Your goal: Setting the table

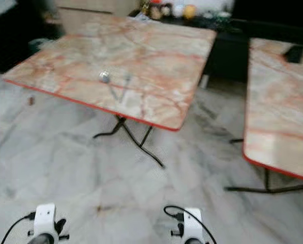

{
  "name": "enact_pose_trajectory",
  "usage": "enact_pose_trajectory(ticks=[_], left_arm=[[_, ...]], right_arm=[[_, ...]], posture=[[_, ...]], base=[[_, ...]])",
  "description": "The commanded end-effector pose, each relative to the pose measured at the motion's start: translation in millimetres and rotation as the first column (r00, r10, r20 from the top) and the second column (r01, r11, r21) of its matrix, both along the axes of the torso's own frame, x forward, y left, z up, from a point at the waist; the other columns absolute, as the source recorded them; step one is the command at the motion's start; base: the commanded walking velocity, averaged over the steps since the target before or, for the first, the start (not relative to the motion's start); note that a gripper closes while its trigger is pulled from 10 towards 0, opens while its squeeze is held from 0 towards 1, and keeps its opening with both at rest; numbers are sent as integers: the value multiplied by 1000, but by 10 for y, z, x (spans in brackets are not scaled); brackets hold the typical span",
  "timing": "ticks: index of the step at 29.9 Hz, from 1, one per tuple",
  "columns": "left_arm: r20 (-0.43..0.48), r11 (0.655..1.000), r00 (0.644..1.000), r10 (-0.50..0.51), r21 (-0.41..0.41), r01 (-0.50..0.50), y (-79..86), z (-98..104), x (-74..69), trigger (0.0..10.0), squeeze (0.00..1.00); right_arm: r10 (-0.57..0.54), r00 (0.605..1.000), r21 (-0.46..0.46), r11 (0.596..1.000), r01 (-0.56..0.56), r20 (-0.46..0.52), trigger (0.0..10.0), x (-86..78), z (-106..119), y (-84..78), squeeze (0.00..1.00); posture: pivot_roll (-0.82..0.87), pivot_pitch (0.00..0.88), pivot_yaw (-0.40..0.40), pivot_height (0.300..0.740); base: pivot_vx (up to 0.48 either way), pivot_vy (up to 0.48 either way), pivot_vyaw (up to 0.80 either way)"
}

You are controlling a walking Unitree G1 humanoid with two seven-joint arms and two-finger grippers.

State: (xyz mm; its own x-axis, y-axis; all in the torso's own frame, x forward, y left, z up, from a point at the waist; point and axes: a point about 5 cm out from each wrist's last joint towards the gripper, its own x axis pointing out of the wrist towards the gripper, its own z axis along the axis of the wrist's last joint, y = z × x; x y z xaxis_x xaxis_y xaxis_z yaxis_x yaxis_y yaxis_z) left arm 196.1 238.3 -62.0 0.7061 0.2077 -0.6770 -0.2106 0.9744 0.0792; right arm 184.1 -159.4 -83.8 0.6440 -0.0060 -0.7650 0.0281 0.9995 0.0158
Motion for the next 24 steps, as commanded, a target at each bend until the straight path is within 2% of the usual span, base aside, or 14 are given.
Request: enact_pose_trajectory(ticks=[1, 11, 24], left_arm=[[-28, 999, 999, 39, 5, -39, 73, -41, -104, 10000, 0], [-34, 998, 998, 55, -2, -55, 58, -66, -140, 10000, 0], [-34, 997, 997, 75, -7, -75, 49, -80, -162, 10000, 0]], right_arm=[[9, 1000, 4, 1000, -9, -10, 10000, -17, -11, 30, 0], [10, 1000, 10, 1000, -10, -8, 10000, -26, -14, 37, 0], [14, 999, 36, 999, -16, 32, 10000, -1, 9, 45, 0]], posture=[[42, 74, 26, 740], [38, 56, 27, 740], [37, 72, 24, 740]], base=[[0, 0, 800], [0, 0, 708], [0, 0, 0]])
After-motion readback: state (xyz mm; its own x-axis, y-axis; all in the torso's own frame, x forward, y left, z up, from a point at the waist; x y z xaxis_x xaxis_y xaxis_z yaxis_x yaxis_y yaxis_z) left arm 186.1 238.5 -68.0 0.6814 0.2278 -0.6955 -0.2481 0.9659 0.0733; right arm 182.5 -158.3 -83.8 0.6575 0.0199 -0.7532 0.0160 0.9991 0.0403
